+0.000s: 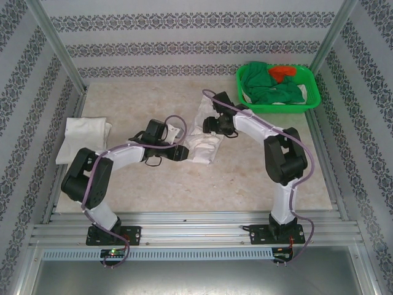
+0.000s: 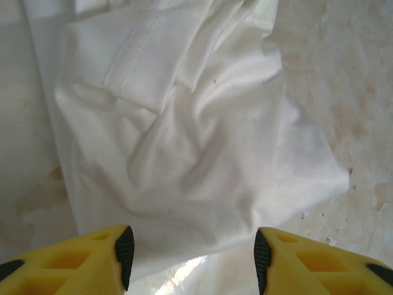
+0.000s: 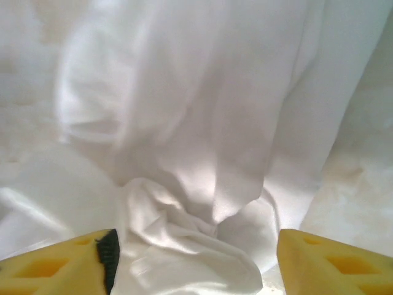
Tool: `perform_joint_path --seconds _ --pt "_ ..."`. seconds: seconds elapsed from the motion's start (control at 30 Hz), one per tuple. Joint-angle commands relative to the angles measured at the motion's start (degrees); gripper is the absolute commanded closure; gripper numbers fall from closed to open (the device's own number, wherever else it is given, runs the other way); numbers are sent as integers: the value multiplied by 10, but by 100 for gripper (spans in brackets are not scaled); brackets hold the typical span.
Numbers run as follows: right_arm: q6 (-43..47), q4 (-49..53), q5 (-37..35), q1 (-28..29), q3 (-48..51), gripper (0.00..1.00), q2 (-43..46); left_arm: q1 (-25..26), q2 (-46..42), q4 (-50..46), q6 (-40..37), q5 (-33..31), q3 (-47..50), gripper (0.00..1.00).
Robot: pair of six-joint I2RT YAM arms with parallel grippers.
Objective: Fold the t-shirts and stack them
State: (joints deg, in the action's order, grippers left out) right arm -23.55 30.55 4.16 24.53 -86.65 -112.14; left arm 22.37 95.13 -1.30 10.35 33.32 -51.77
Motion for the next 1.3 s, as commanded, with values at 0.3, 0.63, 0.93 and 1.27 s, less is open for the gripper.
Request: perform_joint_path --seconds 0.3,0.63,0.93,1.27 --pt "396 31 -21 93 -73 10 -46 -135 -90 54 -6 -5 56 31" --pt "431 48 -141 119 -129 8 -108 -153 -138 52 -29 -2 98 21" --pt "445 83 -194 86 -238 8 -154 -154 -137 54 -41 19 97 19" --pt "420 100 -163 75 -282 7 -133 -153 -122 64 -51 59 90 15"
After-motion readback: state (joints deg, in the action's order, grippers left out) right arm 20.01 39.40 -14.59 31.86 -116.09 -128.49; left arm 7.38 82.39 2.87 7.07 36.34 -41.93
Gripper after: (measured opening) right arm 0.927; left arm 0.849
